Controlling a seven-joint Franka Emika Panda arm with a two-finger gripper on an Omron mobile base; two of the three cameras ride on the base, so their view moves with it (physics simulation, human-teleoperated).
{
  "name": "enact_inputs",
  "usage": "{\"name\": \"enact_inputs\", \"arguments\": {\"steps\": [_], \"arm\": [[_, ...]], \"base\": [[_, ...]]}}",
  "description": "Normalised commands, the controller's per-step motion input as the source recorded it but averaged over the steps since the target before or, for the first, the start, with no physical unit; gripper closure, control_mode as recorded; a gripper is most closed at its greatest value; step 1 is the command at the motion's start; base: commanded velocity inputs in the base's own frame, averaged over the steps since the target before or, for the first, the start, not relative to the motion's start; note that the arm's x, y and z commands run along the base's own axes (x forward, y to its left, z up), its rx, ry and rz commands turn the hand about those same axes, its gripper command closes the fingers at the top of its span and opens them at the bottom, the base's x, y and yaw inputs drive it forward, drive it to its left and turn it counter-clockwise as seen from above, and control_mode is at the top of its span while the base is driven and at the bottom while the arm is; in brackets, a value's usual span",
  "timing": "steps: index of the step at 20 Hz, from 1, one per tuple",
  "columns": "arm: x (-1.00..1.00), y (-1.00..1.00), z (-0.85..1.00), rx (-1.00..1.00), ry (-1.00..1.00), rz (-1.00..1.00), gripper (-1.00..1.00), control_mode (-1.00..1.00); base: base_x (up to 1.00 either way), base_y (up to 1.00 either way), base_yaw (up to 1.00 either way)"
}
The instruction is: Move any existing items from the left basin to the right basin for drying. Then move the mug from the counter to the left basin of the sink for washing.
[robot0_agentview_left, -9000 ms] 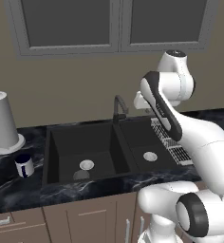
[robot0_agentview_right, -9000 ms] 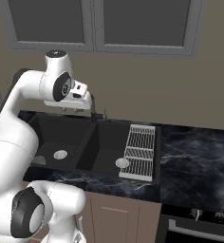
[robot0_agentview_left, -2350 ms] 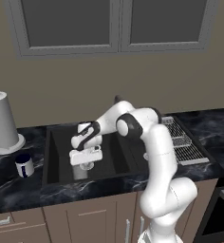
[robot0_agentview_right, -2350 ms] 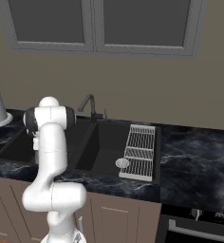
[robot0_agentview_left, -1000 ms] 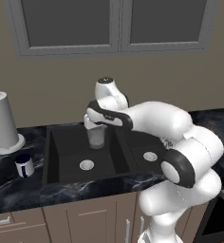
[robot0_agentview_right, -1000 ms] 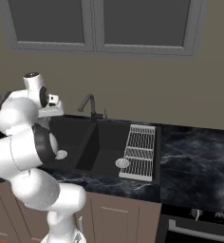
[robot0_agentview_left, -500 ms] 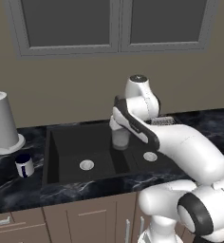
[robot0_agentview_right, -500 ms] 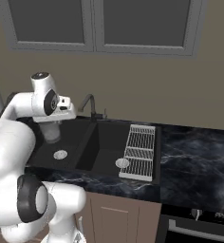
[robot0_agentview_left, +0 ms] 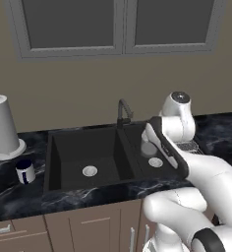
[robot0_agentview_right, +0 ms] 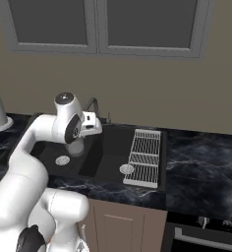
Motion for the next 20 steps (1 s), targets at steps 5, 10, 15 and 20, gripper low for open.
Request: {"name": "enact_inputs", "arguments": {"steps": [5, 10, 15, 20], "arm": [[0.02, -0.72, -0.02, 0.00, -0.01, 0.00, 1.00, -1.00], [0.39, -0.36, -0.35, -0.03, 0.08, 0.00, 1.00, -1.00], [0.35, -0.16, -0.37, -0.02, 0.06, 0.00, 1.00, -1.00], [0.50, 0.06, -0.44, -0.07, 0.08, 0.00, 1.00, -1.00]], "base": [[0.00, 0.00, 0.00], [0.00, 0.00, 0.00], [0.00, 0.00, 0.00], [0.00, 0.00, 0.00]]}}
